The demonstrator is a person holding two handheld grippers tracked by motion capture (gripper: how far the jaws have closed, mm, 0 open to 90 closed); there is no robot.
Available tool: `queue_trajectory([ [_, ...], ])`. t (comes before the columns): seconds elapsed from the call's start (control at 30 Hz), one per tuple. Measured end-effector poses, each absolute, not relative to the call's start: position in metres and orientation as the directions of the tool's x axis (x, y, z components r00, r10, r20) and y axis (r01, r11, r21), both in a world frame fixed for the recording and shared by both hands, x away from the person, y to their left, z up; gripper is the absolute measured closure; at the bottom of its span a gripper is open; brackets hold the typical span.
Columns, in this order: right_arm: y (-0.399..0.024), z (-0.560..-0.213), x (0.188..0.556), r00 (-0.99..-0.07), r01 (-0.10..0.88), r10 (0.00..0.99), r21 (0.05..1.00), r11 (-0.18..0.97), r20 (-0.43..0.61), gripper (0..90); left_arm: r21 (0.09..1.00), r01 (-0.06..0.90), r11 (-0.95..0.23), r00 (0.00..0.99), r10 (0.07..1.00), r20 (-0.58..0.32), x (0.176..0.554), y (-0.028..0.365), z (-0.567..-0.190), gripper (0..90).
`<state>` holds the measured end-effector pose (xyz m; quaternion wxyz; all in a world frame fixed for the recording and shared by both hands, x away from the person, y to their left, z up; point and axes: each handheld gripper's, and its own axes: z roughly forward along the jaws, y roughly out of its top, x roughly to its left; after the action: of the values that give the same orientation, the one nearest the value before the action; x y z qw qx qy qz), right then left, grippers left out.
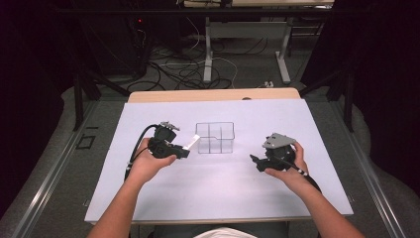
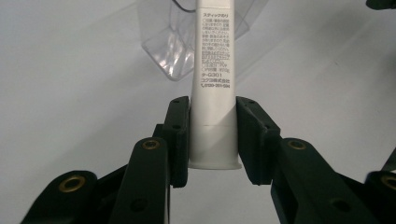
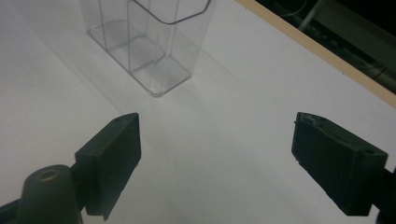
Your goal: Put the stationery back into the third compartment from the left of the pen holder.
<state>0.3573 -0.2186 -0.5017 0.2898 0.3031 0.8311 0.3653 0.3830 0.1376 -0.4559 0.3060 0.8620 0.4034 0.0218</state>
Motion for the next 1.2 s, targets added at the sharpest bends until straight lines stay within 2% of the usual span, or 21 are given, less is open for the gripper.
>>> queue_trajectory([
  [0.2, -0.206, -0.504, 0.352, -0.697, 0.182, 0.614, 0.737, 0.651, -0.370, 20.9, 0.530, 0.678, -0.510, 0.689, 0.691, -0.218, 0.380, 0.125, -0.462, 67.4],
  [0.53, -0.193, -0.503, 0.344, -0.738, 0.075, 0.520, 0.715, 0.696, -0.429, 29.0, 0.499, 0.646, -0.577, 0.738, 0.639, -0.217, 0.374, 0.099, -0.473, 67.4],
  [0.83, -0.176, -0.501, 0.335, -0.753, -0.042, 0.388, 0.627, 0.778, -0.532, 35.3, 0.482, 0.654, -0.583, 0.738, 0.631, -0.239, 0.370, 0.087, -0.480, 67.4],
  [1.0, -0.165, -0.505, 0.330, -0.746, -0.161, 0.257, 0.540, 0.826, -0.615, 35.4, 0.471, 0.664, -0.581, 0.733, 0.630, -0.255, 0.368, 0.081, -0.484, 67.4],
  [1.07, -0.160, -0.508, 0.327, -0.739, -0.190, 0.239, 0.536, 0.823, -0.630, 35.3, 0.462, 0.670, -0.581, 0.729, 0.630, -0.266, 0.367, 0.078, -0.485, 67.4],
  [1.1, -0.156, -0.510, 0.325, -0.734, -0.226, 0.191, 0.500, 0.836, -0.652, 34.8, 0.458, 0.667, -0.587, 0.733, 0.626, -0.266, 0.367, 0.077, -0.486, 67.4],
  [1.2, -0.154, -0.511, 0.324, -0.722, -0.257, 0.163, 0.480, 0.839, -0.672, 33.6, 0.459, 0.661, -0.593, 0.739, 0.618, -0.267, 0.366, 0.073, -0.487, 67.4],
])
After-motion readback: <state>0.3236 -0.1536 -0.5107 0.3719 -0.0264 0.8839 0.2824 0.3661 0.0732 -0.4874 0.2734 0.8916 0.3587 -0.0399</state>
